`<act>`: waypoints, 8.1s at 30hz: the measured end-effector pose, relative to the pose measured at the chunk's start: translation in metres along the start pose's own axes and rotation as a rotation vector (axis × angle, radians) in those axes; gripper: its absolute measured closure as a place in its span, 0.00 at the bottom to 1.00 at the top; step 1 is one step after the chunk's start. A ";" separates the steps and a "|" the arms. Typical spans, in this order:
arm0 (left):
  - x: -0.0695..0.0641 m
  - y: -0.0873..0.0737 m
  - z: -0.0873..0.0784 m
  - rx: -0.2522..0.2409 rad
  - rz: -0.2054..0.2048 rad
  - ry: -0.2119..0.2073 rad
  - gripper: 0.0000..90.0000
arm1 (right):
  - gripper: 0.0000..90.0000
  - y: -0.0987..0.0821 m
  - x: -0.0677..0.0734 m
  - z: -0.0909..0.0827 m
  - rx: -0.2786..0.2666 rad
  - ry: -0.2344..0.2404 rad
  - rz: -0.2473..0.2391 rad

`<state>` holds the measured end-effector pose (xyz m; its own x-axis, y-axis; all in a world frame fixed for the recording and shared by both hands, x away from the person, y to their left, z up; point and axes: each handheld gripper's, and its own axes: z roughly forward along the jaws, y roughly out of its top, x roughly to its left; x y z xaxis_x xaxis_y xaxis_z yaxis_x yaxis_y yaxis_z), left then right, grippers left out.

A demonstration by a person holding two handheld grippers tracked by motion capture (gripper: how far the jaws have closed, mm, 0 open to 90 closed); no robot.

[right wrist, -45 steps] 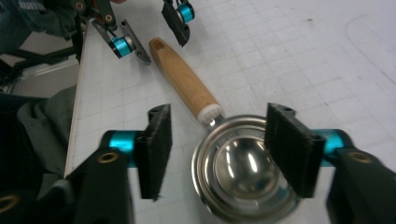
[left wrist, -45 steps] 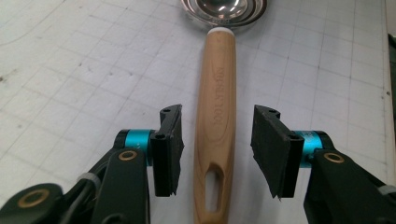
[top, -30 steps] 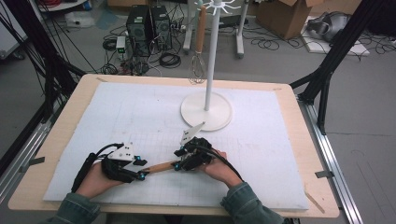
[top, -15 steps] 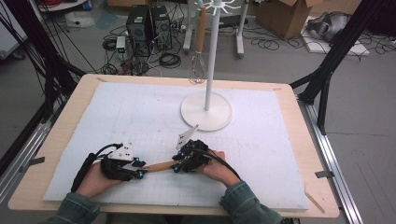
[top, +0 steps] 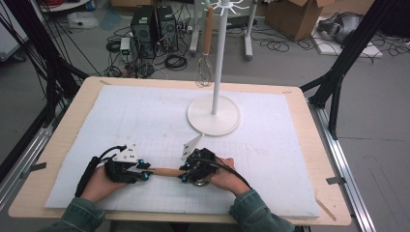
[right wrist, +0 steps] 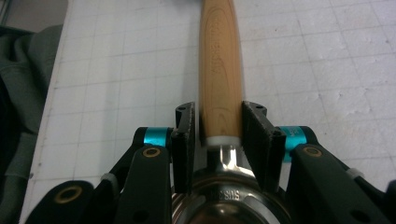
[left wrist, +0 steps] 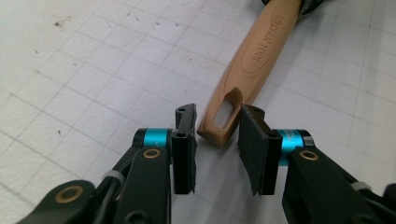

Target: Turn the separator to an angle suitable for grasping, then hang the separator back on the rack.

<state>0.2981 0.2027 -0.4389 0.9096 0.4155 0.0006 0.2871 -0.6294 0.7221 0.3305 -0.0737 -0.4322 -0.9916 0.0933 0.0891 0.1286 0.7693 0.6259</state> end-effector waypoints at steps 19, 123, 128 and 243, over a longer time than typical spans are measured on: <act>0.006 -0.004 -0.011 -0.041 -0.044 -0.020 0.65 | 0.77 0.009 0.010 0.005 0.042 -0.071 -0.066; -0.017 0.106 -0.017 -0.326 0.030 -0.286 0.80 | 0.77 0.009 0.024 -0.062 -0.359 -0.040 0.028; -0.016 0.106 -0.017 -0.328 0.028 -0.279 0.80 | 0.79 0.009 0.024 -0.063 -0.360 -0.059 0.019; 0.019 0.017 -0.060 -0.295 -0.189 0.136 0.02 | 0.80 0.060 -0.077 -0.239 -0.566 -0.251 0.210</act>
<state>0.3023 0.2387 -0.3850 0.7947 0.6024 -0.0742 0.3291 -0.3251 0.8866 0.4166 -0.1859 -0.2164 -0.9084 0.4025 0.1131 0.2372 0.2736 0.9321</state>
